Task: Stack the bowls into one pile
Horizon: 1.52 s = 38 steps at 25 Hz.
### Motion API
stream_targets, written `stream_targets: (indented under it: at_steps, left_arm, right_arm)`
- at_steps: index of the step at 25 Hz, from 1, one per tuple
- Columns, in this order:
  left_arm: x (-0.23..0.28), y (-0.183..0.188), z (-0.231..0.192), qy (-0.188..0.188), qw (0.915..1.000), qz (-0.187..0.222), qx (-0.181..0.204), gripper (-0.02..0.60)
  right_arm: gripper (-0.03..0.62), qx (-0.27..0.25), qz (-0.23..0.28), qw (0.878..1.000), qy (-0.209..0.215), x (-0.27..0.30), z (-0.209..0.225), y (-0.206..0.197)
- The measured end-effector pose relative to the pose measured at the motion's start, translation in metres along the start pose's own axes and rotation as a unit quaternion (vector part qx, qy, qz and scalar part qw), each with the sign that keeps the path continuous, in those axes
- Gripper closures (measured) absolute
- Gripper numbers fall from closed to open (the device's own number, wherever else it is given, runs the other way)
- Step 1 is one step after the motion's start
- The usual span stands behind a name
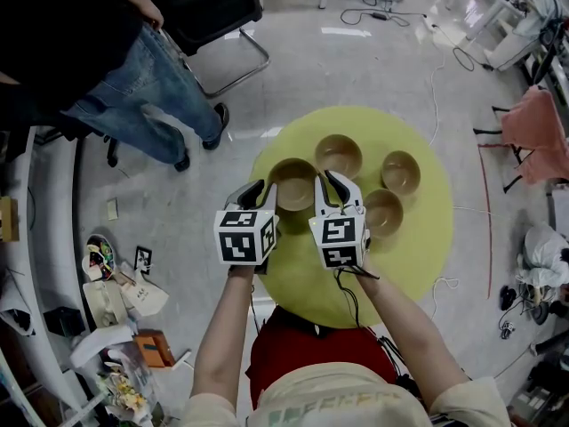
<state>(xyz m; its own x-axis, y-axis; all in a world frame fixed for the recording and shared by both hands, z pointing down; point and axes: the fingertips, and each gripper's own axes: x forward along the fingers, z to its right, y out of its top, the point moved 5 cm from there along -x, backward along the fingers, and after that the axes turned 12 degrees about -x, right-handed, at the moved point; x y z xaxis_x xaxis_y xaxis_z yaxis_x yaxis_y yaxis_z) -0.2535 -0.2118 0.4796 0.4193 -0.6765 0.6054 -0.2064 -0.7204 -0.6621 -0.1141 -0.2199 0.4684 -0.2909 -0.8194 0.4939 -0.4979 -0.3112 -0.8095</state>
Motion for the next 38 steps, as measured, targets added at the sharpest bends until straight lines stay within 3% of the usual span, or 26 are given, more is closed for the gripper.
stream_targets:
  at_steps: [6,11,19,38]
  left_arm:
    - [-0.005,0.013,0.006,0.005,0.999,0.045,0.009,0.503]
    - [-0.017,0.02,0.012,0.002,0.997,0.075,0.018,0.506]
    - [-0.043,0.035,0.024,0.007,0.9916,0.126,0.03,0.549]
    - [-0.115,0.047,0.065,-0.003,0.9763,0.209,0.056,0.558]
  right_arm:
    - [0.553,0.026,0.024,0.999,-0.004,-0.004,0.008,0.009]
    - [0.554,0.06,0.038,0.997,0.023,-0.018,0.009,0.023]
    - [0.554,0.1,0.1,0.989,0.038,-0.043,0.02,0.041]
    - [0.557,0.123,0.169,0.977,0.035,-0.108,0.04,0.063]
